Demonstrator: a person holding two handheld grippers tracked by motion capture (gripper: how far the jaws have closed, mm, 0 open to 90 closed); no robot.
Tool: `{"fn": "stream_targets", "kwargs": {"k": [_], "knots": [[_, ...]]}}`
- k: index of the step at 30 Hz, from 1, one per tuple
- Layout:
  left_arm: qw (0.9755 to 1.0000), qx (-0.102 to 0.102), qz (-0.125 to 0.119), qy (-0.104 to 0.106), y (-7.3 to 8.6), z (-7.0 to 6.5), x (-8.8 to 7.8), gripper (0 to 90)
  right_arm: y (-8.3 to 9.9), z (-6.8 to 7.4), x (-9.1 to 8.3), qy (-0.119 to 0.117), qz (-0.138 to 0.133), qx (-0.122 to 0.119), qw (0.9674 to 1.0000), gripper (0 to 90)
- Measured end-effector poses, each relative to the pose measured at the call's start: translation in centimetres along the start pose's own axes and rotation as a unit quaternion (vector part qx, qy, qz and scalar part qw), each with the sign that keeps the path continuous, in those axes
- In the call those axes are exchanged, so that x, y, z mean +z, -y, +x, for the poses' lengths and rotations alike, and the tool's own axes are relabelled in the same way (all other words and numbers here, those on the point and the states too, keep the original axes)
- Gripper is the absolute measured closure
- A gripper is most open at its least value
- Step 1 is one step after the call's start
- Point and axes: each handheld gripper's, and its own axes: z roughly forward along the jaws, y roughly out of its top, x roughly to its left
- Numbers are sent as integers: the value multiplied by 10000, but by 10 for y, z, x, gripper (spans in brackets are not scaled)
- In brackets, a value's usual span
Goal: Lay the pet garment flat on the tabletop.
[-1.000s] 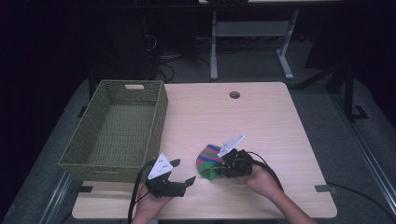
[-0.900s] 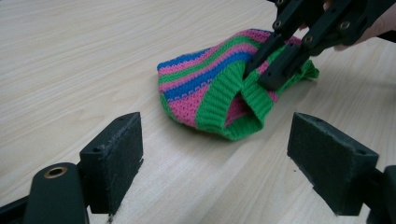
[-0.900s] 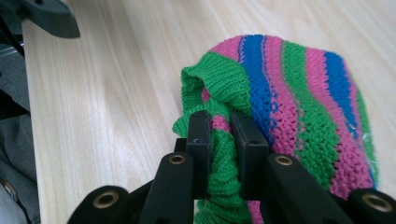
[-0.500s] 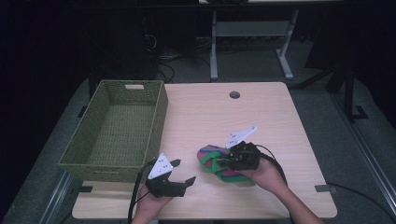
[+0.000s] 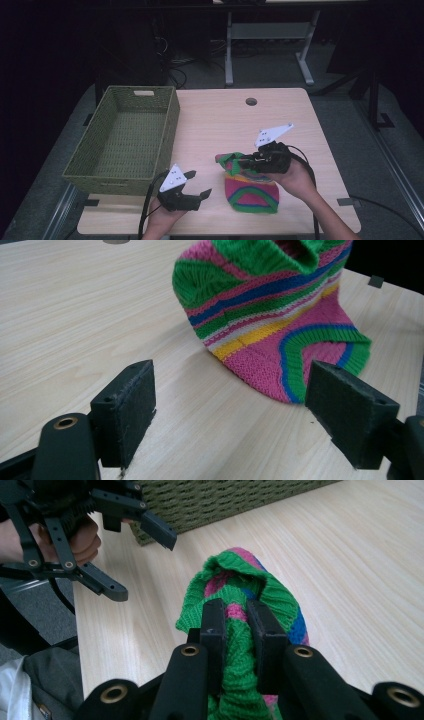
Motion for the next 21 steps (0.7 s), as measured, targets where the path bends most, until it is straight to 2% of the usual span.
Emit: {"fn": "stream_targets", "kwargs": {"k": [6,11,13,16,21], "knots": [[9999,55,-64,92,-9,-5,3,206,5,-6,-9,-133,-115,66,9998,785],[9998,124,-71,148,-17,-4,9,254,8,-12,-13,-241,-207,127,9994,785],[9995,270,-66,123,-25,-1,16,291,9,-16,-15,-341,-260,145,9990,785],[9995,270,-53,175,-30,4,22,303,10,-18,-15,-386,-255,131,9988,785],[9988,385,-137,257,-37,12,33,323,12,-20,-15,-524,-260,71,9983,784]]}}
